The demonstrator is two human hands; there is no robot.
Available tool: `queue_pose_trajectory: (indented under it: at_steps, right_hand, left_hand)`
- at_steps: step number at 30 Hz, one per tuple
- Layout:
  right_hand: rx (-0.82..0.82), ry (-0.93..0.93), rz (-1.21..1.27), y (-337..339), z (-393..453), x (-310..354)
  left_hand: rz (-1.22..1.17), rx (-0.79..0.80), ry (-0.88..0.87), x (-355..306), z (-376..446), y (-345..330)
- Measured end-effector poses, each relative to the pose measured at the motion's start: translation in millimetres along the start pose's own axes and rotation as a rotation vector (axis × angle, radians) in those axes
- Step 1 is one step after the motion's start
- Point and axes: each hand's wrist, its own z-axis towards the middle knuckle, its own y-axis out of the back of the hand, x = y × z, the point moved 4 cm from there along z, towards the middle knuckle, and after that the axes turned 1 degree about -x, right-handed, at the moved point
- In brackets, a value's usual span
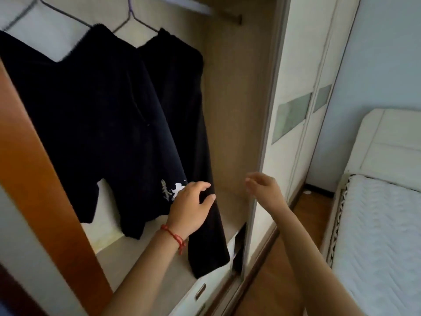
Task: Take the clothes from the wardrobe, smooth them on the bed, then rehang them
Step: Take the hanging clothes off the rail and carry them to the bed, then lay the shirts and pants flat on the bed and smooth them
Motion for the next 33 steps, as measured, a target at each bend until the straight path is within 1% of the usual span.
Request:
queue_pose_trajectory:
  at_steps: [6, 11, 14, 17, 19, 22, 24, 26, 29, 31, 33]
  right_hand:
    - [0.057, 0.270, 0.054, -13, 75, 113]
    - [0.104, 0.452, 0.094, -22, 136, 194]
    - [0.057, 0.564, 0.067, -26, 166, 242]
    - [0.011, 0.661, 0.012, -36, 197, 280]
    - [0.029, 0.695, -0.057, -49, 221, 297]
    - [0.116, 0.691, -0.199, -72, 248, 311]
    - [0.171, 0.653, -0.284, -86, 258, 312]
    - [0.197, 0.599, -0.333, -96, 264, 311]
    - [0.216, 0.535, -0.322, -108, 268, 313]
    - [0.297, 0.494, -0.313, -116, 267, 317]
    - [0.418, 0.440, -0.288, -121, 262, 319]
  left_hand:
    - [0.015, -0.355, -0.134, -51, 56, 84]
    - [0.151, -0.656, -0.182, -74, 103, 148]
    - [0.191, -0.832, -0.148, -78, 129, 184]
    - [0.160, -0.931, -0.022, -70, 154, 213]
    - [0.170, -0.995, 0.065, -59, 169, 228]
    - [0.204, -1.029, 0.206, -44, 188, 243]
    - [0.218, -1.008, 0.290, -34, 202, 250]
    - [0.202, -0.988, 0.334, -28, 215, 257]
    - [0.146, -0.956, 0.408, -21, 229, 262]
    - [0.040, -0.940, 0.482, -15, 235, 264]
    - [-0.040, -0.919, 0.517, -12, 239, 264]
